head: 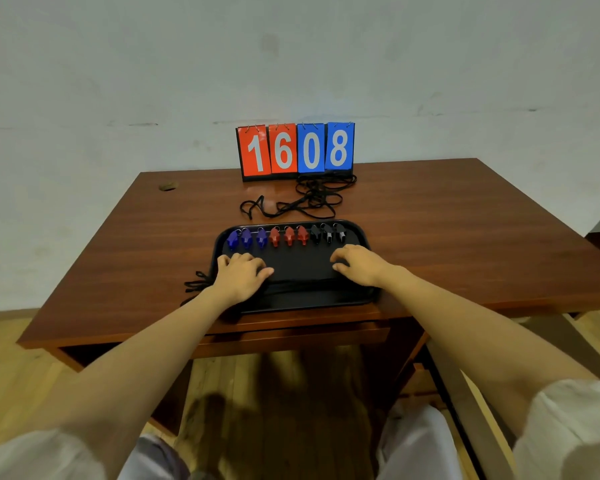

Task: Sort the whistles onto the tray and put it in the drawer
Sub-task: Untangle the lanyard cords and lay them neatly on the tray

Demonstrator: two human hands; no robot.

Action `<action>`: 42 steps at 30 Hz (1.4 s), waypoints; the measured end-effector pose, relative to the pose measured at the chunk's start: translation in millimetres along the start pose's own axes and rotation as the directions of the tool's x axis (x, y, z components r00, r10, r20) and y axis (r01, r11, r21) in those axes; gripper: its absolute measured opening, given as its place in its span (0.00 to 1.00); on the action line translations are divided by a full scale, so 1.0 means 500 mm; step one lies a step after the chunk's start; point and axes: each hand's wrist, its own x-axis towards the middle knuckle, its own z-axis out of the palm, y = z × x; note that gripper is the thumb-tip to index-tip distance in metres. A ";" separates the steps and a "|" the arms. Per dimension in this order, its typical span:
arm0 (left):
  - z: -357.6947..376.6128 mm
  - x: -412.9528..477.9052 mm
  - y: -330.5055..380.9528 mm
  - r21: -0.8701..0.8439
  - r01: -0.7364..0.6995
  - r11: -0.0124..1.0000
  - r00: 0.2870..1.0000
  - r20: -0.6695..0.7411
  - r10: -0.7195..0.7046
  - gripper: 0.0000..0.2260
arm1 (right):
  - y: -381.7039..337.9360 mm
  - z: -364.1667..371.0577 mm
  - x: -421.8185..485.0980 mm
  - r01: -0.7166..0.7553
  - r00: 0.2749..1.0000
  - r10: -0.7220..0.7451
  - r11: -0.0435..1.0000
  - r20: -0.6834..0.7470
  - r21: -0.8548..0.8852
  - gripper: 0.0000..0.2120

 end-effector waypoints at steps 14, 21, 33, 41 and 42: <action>-0.054 0.133 -0.008 0.019 0.007 1.000 0.991 -0.135 -0.005 0.10 | -0.015 -0.075 0.134 -0.024 0.989 0.017 0.999 -0.149 -0.041 0.13; -0.094 0.291 0.001 -0.005 0.016 1.000 0.993 -0.115 -0.016 0.13 | -0.012 -0.129 0.294 -0.061 0.981 0.058 0.998 -0.186 -0.012 0.13; -0.007 0.441 -0.022 -0.078 -0.009 0.997 0.999 -0.040 0.006 0.13 | 0.010 -0.034 0.500 -0.097 0.986 0.100 0.995 -0.133 0.024 0.15; -0.004 0.449 -0.054 -0.101 0.105 0.989 0.989 -0.089 -0.114 0.10 | 0.030 -0.030 0.501 -0.082 0.981 0.095 0.993 -0.168 0.083 0.06; -0.006 0.447 -0.060 -0.096 0.137 0.986 0.985 -0.088 -0.145 0.11 | 0.034 -0.036 0.495 -0.081 0.976 0.104 0.989 -0.192 0.125 0.07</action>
